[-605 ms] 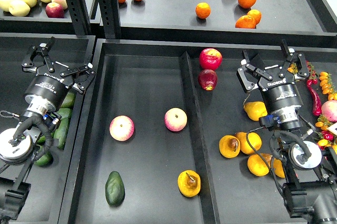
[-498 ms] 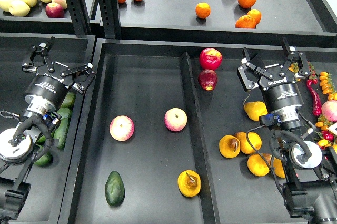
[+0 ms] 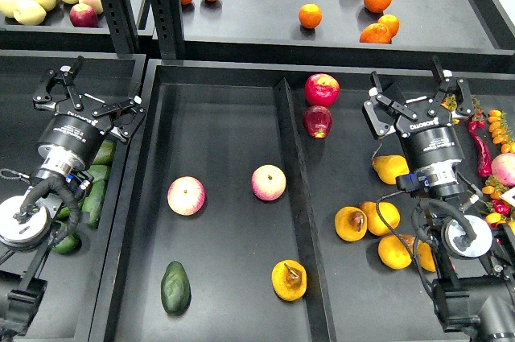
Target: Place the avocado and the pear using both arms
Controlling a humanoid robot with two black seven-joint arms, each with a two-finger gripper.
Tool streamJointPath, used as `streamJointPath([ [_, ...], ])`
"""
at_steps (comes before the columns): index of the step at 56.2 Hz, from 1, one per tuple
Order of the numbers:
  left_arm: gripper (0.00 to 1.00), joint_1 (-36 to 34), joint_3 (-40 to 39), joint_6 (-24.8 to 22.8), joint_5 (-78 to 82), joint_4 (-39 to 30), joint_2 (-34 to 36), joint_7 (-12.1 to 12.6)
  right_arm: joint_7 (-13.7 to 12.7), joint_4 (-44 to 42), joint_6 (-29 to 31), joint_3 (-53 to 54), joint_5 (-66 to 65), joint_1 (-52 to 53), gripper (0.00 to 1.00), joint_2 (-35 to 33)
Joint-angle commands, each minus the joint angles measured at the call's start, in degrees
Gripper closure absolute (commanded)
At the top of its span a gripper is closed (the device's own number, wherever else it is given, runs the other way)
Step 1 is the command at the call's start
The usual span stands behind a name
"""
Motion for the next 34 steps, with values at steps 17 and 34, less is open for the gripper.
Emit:
streamJointPath([
  [17,0.00,-0.67,-0.42,-0.08,-0.34,0.41,0.00,0.71,-0.12,-0.68,-4.09,-0.31,0.02,3.06,0.00,0.00],
  [34,0.00,-1.55,-0.59,-0.17,-0.25,0.68,0.00,2.28,-0.12,-0.68,-3.92,-0.05,-0.06,3.15,0.00,0.00],
])
